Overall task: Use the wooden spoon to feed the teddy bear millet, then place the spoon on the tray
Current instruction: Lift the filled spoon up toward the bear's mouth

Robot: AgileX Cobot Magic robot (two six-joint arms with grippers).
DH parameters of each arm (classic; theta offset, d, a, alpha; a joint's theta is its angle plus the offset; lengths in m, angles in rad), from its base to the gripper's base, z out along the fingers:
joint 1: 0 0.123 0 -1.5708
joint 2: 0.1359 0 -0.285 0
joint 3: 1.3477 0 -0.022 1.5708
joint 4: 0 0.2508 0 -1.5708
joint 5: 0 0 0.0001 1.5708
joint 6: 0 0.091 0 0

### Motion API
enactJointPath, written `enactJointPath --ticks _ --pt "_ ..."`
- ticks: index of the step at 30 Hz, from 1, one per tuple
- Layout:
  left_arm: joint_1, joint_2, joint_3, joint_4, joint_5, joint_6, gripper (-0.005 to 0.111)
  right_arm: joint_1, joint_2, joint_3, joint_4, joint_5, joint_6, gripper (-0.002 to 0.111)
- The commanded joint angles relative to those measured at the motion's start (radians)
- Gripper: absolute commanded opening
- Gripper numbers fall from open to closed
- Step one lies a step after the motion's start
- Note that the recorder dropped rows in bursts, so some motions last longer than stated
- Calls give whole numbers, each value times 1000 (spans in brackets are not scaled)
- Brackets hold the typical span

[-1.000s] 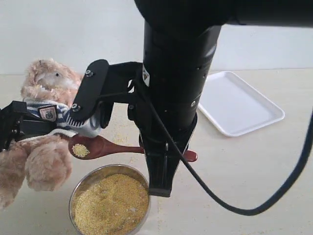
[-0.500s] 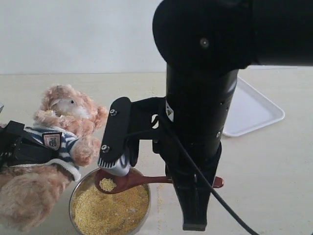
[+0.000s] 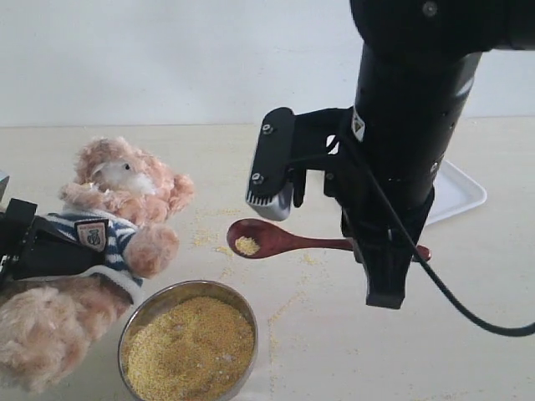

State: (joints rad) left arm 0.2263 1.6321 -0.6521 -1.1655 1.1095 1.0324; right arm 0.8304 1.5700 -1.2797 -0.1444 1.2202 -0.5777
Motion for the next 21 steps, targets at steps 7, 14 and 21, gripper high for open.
enactJointPath --ticks 7,14,21 --pt "1 -14 -9 -138 9 101 5 -34 -12 -4 -81 1 34 0" --pt "1 -14 -9 -146 -33 139 5 -32 34 -173 -48 1 139 0" --pt "-7 -14 18 -109 -37 106 5 -32 151 -410 1 1 223 0"
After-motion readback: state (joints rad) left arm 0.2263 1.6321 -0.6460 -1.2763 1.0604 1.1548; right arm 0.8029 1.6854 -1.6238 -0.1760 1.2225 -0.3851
